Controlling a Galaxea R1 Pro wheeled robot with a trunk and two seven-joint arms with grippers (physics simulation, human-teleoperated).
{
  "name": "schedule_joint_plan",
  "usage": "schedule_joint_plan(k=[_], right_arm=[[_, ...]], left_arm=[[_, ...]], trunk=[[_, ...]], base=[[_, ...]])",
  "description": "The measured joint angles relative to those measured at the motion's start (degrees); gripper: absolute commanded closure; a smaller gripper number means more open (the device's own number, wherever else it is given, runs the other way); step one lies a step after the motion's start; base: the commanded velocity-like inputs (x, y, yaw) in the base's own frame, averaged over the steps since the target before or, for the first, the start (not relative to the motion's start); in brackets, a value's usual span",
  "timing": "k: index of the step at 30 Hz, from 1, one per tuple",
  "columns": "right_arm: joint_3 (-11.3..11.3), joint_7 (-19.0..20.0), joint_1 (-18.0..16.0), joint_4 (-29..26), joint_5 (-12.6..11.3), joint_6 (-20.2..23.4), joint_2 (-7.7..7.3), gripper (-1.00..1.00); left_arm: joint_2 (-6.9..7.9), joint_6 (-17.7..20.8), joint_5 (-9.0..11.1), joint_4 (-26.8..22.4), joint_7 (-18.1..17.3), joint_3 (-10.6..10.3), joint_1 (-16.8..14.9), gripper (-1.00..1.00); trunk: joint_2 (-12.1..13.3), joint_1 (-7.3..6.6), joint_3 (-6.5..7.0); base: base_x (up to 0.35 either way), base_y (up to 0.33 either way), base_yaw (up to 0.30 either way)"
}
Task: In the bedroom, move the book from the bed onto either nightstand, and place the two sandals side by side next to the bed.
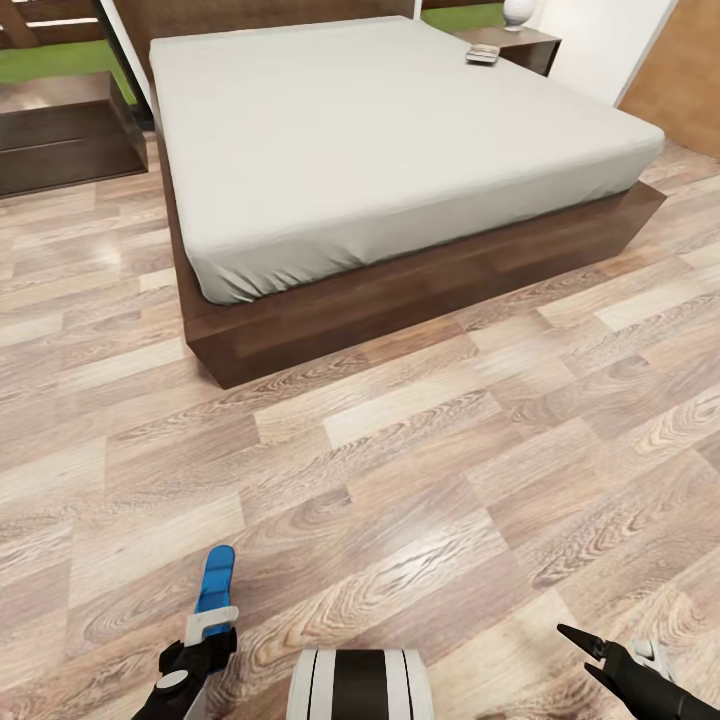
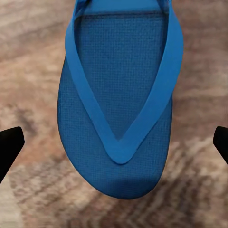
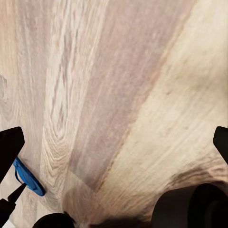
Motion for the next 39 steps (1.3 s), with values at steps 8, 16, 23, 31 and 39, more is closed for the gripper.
schedule_joint_plan(k=[8, 16, 23, 31, 39], right_arm=[[0.0, 0.0, 0.0, 0.0, 0.0, 0.0, -0.02, -1.00], [0.0, 0.0, 0.0, 0.0, 0.0, 0.0, -0.01, -1.00], [0.0, 0.0, 0.0, 0.0, 0.0, 0.0, 0.00, -1.00], [0.0, 0.0, 0.0, 0.0, 0.0, 0.0, 0.00, -1.00], [0.0, 0.0, 0.0, 0.0, 0.0, 0.0, 0.00, -1.00]], left_arm=[[0.20, 0.0, 0.0, 0.0, 0.0, 0.1, 0.0, -1.00], [0.26, 0.0, 0.0, 0.0, 0.0, 0.0, 0.0, -1.00], [0.26, 0.0, 0.0, 0.0, 0.0, 0.0, 0.0, -1.00], [0.26, 0.0, 0.0, 0.0, 0.0, 0.0, 0.0, -1.00], [0.26, 0.0, 0.1, 0.0, 0.0, 0.0, 0.0, -1.00]], trunk=[[0.0, -0.01, 0.00], [0.0, -0.02, 0.00], [0.0, -0.01, 0.00], [0.0, 0.00, 0.00], [-0.1, 0.13, -1.10]], base=[[0.137, 0.000, 0.000], [0.129, 0.000, 0.000], [0.133, 0.000, 0.000], [0.009, 0.000, 0.000], [0.000, 0.000, 0.000]])
